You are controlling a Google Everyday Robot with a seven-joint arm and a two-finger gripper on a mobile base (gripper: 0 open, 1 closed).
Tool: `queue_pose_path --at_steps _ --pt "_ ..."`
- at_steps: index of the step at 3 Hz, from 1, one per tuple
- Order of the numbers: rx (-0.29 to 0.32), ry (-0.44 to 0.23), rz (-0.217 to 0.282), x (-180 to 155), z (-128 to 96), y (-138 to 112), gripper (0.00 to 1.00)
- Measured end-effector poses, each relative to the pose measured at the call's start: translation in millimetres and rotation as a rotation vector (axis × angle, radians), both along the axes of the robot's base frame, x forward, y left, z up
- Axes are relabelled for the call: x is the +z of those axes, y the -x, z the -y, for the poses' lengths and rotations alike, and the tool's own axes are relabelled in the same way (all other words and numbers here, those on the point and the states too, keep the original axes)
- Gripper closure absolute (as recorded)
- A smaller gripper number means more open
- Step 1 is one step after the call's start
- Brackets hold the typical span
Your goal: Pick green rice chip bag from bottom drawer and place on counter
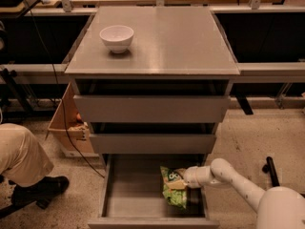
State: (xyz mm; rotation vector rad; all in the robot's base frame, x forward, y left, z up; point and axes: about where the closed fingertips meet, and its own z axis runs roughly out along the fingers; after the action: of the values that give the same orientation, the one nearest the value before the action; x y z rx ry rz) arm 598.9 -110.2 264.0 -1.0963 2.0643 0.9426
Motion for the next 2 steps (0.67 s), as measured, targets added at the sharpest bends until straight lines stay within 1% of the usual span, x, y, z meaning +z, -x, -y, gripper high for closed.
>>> queue_pose_path --at_steps 1,2 --pt "0.008 0.026 0.090 34.6 11.6 6.0 1.00" --pt "0.034 0.051 0.196 97.5 22.0 34.3 1.00"
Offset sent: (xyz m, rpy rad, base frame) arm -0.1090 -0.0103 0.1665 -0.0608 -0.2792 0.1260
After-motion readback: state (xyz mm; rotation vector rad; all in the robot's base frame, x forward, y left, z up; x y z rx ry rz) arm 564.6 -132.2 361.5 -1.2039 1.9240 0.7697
